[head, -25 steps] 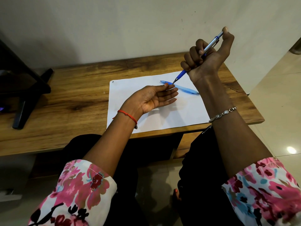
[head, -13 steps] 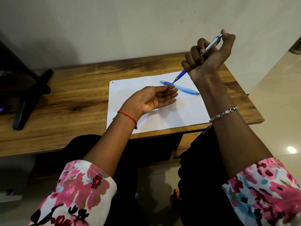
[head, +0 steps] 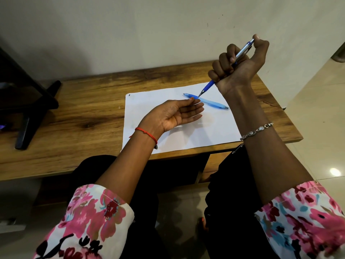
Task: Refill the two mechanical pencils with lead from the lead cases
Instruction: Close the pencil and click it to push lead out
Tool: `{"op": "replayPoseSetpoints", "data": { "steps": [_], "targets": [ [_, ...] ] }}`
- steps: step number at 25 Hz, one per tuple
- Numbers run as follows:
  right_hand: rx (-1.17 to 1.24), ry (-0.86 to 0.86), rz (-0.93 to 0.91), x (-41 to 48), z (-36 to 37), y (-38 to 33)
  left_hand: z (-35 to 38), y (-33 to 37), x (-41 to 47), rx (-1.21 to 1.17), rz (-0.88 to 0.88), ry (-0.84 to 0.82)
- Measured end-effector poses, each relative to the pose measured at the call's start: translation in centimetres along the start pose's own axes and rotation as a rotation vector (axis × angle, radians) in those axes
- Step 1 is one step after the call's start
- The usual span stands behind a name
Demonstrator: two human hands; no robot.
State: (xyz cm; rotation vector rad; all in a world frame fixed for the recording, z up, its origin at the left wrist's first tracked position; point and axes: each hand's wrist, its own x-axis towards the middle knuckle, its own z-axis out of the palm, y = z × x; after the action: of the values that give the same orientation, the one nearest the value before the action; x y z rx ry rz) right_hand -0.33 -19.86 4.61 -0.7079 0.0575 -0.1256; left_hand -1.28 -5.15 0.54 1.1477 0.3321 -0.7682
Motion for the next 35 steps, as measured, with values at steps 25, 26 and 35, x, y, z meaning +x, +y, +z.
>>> {"op": "replayPoseSetpoints", "data": {
  "steps": [25, 26, 35],
  "targets": [
    [-0.273, 0.005, -0.007, -0.5, 1.0, 0.2, 0.7, -0.2, -0.1, -0.023, -0.014, -0.026],
    [-0.268, 0.01, -0.005, -0.5, 1.1, 0.2, 0.7, -0.2, -0.1, -0.023, -0.015, -0.026],
    [-0.286, 0.011, -0.013, -0.5, 0.9, 0.1, 0.9, -0.2, -0.2, -0.011, -0.02, -0.025]
  ]
}}
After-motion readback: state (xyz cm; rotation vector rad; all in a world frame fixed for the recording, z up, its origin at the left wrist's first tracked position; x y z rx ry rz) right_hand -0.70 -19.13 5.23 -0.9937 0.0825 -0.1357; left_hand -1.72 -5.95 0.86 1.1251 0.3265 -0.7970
